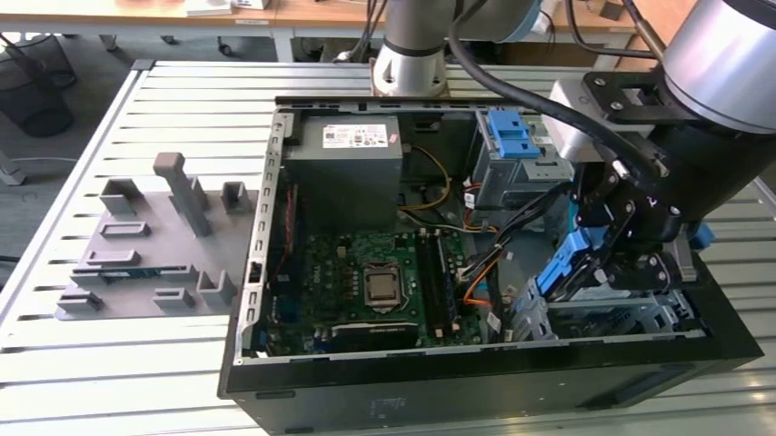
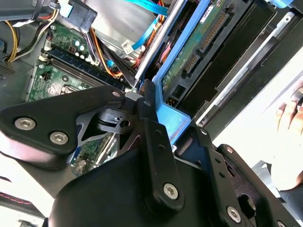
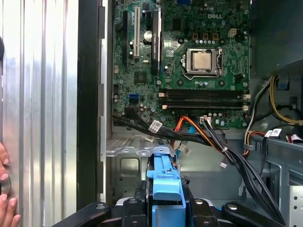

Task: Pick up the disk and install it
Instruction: 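Insert the disk into the insertion slot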

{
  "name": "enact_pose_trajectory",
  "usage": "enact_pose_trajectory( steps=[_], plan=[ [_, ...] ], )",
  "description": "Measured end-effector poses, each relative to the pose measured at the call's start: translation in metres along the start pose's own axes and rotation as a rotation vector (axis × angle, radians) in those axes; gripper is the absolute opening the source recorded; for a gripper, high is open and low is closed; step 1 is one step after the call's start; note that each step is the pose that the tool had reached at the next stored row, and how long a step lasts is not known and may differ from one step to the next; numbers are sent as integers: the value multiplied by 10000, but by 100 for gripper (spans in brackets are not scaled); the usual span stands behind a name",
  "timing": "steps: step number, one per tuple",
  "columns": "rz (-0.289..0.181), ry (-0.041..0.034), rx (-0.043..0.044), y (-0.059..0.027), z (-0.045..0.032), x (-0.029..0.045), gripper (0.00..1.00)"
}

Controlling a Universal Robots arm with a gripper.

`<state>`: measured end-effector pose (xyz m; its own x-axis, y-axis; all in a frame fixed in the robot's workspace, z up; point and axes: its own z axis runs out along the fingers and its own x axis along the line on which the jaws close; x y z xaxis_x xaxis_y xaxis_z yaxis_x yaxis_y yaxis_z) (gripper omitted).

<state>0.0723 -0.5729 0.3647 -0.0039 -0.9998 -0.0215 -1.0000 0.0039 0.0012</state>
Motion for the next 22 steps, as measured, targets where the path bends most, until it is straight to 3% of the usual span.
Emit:
enact_pose_trajectory(
  steps=[22],
  plan=[
    [0, -1, 0, -1, 168, 3, 36]
  ],
)
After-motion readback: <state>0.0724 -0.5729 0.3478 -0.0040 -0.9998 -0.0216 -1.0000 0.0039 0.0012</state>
